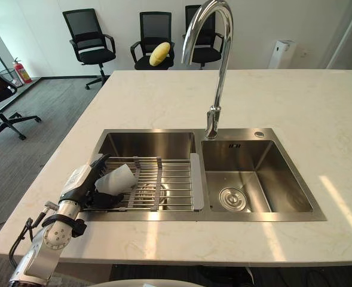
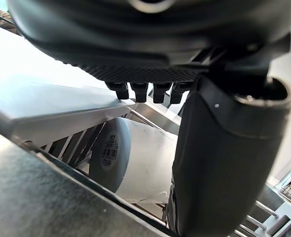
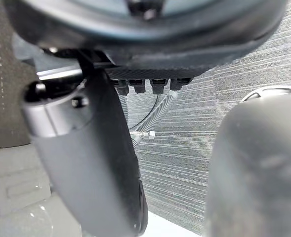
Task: Walk over to the sink, pick up the cup, carry it to the dishwasher, place the cup inside the dishwasher, then close the dishwasher door
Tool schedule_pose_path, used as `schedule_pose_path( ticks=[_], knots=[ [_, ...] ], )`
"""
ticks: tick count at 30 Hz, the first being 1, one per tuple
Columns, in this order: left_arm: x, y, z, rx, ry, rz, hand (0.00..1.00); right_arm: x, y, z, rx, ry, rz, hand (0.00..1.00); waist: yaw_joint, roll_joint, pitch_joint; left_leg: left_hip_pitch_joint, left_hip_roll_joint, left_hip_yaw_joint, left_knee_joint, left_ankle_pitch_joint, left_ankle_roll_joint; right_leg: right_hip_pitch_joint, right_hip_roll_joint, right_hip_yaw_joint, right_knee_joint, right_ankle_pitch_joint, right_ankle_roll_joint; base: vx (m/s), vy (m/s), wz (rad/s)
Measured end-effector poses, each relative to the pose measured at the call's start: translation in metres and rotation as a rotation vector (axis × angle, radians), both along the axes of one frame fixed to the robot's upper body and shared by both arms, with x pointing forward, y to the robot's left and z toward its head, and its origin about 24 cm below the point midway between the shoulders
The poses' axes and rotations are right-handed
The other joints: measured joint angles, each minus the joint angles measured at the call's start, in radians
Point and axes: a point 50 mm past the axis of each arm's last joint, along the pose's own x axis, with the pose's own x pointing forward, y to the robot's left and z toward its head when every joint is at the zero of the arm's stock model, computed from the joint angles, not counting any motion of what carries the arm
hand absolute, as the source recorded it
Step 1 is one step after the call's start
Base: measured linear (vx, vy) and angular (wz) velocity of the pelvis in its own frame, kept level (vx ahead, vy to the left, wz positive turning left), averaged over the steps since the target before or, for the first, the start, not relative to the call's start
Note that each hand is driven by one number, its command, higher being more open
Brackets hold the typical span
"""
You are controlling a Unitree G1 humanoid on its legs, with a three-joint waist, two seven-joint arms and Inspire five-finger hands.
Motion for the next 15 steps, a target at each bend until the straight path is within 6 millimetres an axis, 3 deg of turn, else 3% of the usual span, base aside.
schedule_pose_path(
  ticks=[9,15],
  knots=[
    [0.004,-0.005,0.002,0.044,-0.007,-0.059,1.0,0.001,0.0,0.0,0.006,-0.002,0.008,1.0,-0.003,0.006,0.003,0.002,0.0,0.004,-0.003,0.0,0.0,0.0,0.0,0.002,-0.004,0.001,0.001,0.0,0.0,0.0],
    [0.005,-0.02,0.003,0.035,-0.054,-0.129,1.0,0.001,0.0,0.0,0.006,-0.004,0.006,1.0,-0.005,0.013,0.005,0.0,-0.001,0.004,-0.008,0.0,0.0,0.004,0.004,0.002,-0.02,0.01,0.004,0.01,0.001,0.0]
  ],
)
